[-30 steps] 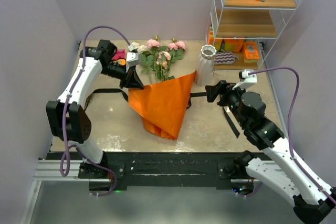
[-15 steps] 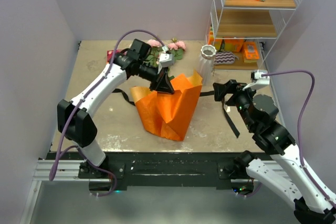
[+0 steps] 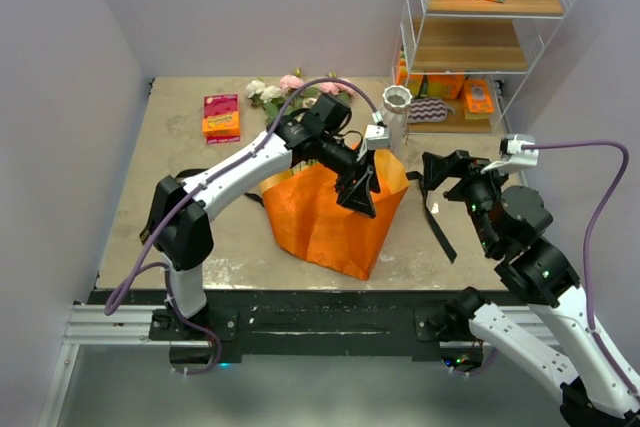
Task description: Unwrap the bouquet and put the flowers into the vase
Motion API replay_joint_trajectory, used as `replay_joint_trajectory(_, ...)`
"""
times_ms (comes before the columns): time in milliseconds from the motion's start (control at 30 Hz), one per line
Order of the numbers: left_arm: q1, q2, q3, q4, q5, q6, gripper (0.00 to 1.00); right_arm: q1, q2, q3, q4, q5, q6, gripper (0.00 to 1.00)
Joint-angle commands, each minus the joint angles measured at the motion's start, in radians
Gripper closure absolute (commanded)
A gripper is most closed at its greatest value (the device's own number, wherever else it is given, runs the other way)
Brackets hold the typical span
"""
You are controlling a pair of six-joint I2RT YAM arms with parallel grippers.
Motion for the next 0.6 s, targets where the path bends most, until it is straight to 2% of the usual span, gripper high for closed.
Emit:
replay_joint_trajectory(0, -0.01, 0.0, 0.059, 0.057, 0.062, -0.092, 0.01, 0.004, -0.007, 0.024, -0.004, 0.034, -0.018, 0.08)
replay_joint_trajectory(267, -0.025, -0.036, 0.121, 0.116, 0.122, -0.22, 0.01, 0.004, -0.014, 0.034, -0.015, 0.037, -0.023, 0.07)
replay_joint_trajectory(300, -0.025, -0.045, 0.097, 0.177, 0.139, -0.25, 0.01, 0.005, -0.014, 0.04, -0.019, 0.035, -0.024, 0.07)
replay_joint_trajectory(367, -0.037, -0.069, 0.046, 0.306, 0.164, -0.422, 0.01, 0.005, -0.017, 0.042, -0.021, 0.034, -0.024, 0.07)
replay_joint_trajectory(400, -0.047, -0.072, 0.0, 0.428, 0.18, -0.47, 0.01, 0.005, -0.017, 0.044, -0.021, 0.032, -0.023, 0.07)
replay_joint_trajectory(467, -0.086, -0.06, -0.019, 0.491, 0.187, -0.536, 0.01, 0.005, -0.02, 0.045, -0.024, 0.034, -0.009, 0.07)
replay_joint_trajectory(567, -0.129, -0.026, 0.009, 0.491, 0.208, -0.556, 0.01, 0.004, -0.038, 0.047, -0.033, 0.043, 0.002, 0.07)
